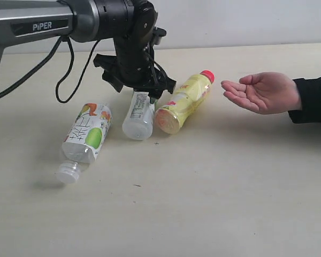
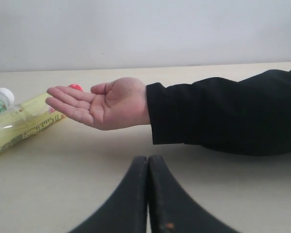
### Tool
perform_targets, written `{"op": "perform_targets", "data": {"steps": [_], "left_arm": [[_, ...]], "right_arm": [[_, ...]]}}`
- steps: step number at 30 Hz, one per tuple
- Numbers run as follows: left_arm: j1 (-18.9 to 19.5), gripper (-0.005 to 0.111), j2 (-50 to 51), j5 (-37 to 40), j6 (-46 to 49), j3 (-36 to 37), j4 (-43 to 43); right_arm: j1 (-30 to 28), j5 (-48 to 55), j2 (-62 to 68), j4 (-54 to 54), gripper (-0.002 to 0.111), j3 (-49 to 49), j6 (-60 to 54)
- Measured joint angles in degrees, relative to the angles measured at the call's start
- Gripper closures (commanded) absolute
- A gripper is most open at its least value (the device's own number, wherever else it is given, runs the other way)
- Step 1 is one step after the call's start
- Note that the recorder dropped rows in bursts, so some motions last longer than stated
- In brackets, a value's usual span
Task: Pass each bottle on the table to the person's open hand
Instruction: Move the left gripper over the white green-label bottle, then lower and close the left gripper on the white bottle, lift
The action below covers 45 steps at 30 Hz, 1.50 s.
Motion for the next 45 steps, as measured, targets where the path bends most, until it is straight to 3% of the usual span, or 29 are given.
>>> {"op": "perform_targets", "data": {"steps": [22,25,32,33,45], "left_arm": [[0.00,0.032,5.42,-3.47,0.00,0.00,-3.10],[0.00,0.044,5.42,-3.47,0.00,0.00,-3.10],[0.00,0.103,5.42,-3.01,0.00,0.00,-3.10],[0.00,0.106,5.42,-2.86,0.00,0.00,-3.10],[0.00,0.107,3.25,0.69,-0.13,0.19,-3.10]], "right_arm": [[0.00,0.00,0.00,0.00,0.108,0.00,0.00],[0.00,0.00,0.00,0.00,0.108,0.00,0.00],[0.00,0.00,0.00,0.00,0.108,0.00,0.00],[0.00,0.00,0.00,0.00,0.108,0.00,0.00],[0.00,0.00,0.00,0.00,0.108,0.00,0.00]]}}
